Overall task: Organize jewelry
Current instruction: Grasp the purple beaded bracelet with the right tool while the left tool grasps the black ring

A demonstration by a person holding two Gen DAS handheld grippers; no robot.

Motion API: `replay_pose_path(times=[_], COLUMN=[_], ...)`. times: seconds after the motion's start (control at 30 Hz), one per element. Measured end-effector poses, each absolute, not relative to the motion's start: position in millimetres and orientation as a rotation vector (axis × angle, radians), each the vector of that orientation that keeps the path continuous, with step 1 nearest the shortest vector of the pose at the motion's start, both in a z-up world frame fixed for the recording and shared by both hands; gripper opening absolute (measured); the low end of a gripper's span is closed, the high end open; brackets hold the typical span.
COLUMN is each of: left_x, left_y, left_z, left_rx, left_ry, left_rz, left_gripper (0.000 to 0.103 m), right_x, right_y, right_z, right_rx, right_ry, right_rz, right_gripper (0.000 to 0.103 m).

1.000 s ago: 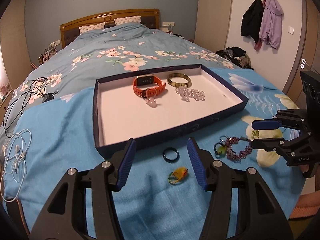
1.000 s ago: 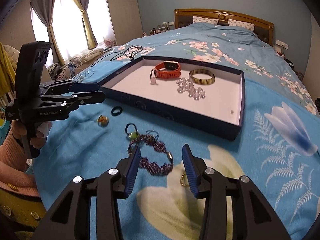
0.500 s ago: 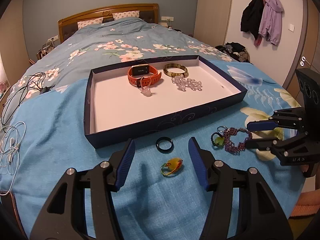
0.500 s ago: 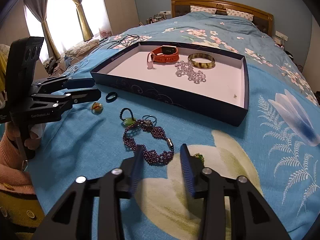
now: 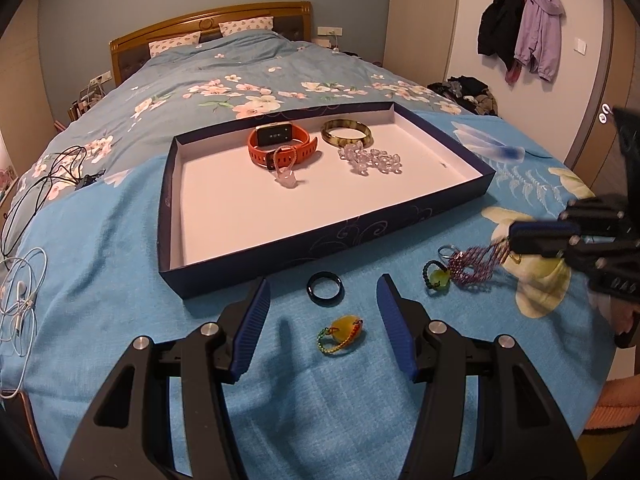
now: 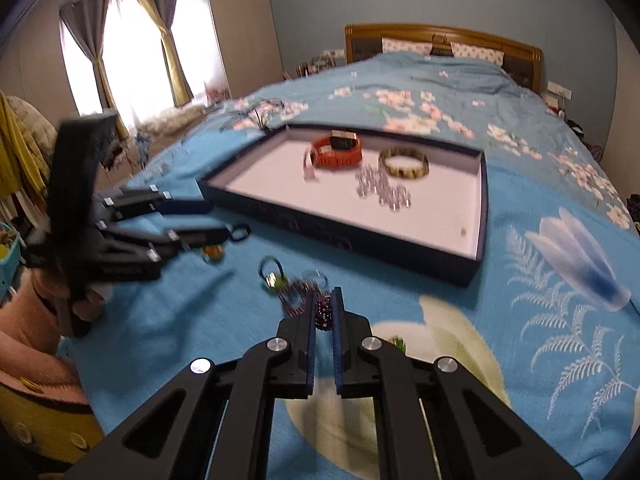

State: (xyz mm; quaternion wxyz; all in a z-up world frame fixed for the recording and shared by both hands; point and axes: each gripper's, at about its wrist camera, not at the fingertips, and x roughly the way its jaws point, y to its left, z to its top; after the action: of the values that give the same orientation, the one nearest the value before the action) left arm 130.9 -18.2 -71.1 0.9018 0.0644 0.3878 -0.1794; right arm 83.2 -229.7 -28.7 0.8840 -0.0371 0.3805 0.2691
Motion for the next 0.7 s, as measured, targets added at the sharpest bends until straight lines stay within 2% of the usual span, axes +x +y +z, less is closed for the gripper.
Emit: replay_pose_path(times=[0.53, 0.7], left_x=[146.8, 153.2], left_y=[-22.3, -25.3], left_z=[-81.9, -86.4], left_rx=[0.126, 0.127], left_ry=[0.866, 0.888], left_rz=[-0.372, -0.376], left_gripper=[0.047, 0.040], right_x=[84.1, 84.8], right_y=[-239.8, -239.8], right_z=[6.3, 5.2], right_rx=[-0.009, 0.001], right_ry=[0.689, 0.690], right_rz=[0.572, 0.569], right_gripper=[0.005, 0.005])
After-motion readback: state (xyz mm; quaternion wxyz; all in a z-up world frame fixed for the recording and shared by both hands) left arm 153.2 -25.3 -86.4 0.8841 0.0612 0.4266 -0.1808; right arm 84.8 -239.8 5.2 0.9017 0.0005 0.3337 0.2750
